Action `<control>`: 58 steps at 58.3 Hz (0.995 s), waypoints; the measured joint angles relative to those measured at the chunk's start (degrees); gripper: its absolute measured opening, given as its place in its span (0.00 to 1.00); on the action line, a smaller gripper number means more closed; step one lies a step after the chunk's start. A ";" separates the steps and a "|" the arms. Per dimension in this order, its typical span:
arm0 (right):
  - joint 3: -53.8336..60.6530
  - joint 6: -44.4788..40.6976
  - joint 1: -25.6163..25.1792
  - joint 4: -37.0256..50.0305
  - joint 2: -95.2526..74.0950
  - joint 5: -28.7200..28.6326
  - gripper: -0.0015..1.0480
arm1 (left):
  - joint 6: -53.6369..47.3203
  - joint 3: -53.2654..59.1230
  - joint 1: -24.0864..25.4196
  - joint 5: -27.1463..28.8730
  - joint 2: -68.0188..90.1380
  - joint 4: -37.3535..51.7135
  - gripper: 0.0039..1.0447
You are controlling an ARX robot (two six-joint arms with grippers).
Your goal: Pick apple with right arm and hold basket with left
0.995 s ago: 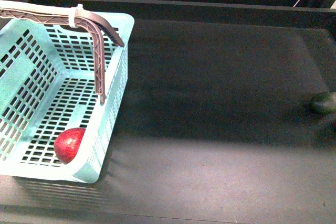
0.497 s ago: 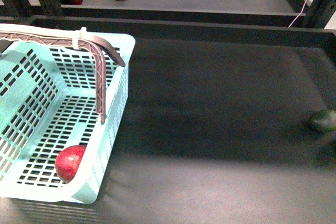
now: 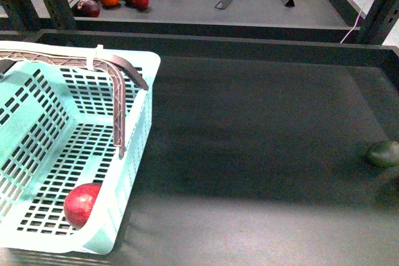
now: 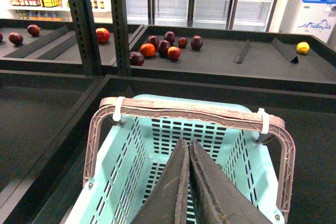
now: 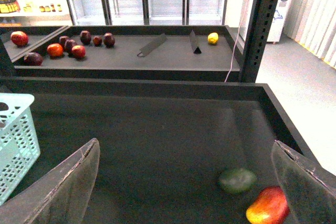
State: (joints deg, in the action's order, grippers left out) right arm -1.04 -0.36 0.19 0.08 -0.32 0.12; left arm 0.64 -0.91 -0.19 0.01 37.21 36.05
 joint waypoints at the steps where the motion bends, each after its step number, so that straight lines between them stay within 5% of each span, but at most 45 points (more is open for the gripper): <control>1: 0.00 0.00 0.00 0.00 0.00 0.00 0.92 | 0.00 0.00 0.00 -0.02 -0.81 -0.72 0.03; 58: 0.00 0.00 0.00 0.00 0.00 0.00 0.92 | 0.00 0.04 0.00 -0.02 -26.86 -25.70 0.03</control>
State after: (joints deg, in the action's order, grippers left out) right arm -1.04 -0.36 0.19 0.08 -0.32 0.12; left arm 0.64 -0.86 -0.19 -0.01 10.35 10.35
